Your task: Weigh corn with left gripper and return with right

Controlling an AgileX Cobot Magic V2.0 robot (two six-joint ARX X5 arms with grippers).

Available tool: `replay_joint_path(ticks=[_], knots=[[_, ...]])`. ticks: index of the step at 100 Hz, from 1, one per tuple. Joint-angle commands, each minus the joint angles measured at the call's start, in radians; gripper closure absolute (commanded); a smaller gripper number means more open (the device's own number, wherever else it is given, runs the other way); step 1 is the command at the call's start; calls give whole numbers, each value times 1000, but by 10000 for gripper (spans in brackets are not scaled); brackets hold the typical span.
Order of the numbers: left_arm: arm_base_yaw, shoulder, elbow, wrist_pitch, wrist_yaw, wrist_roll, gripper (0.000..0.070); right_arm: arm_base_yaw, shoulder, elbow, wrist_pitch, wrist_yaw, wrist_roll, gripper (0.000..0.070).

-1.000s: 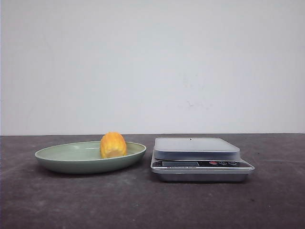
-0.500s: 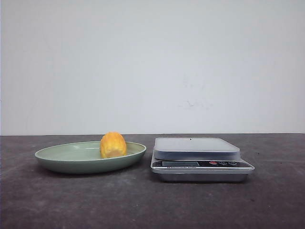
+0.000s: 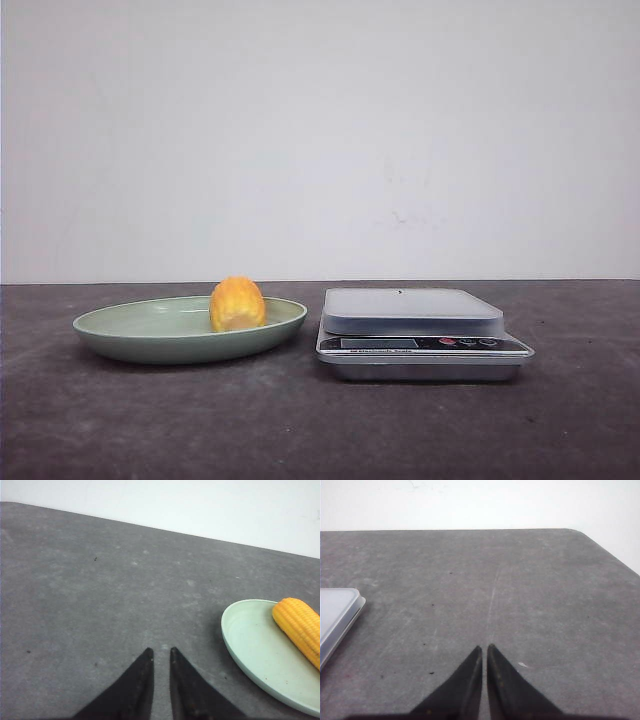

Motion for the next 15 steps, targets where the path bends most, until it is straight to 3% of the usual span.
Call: replay_joint_path(ticks=[1, 15], knots=[[2, 0, -16, -3, -1, 9, 682, -1, -1, -4, 13, -2, -7, 688], [2, 0, -16, -3, -1, 9, 682, -1, -1, -4, 13, -2, -7, 688]])
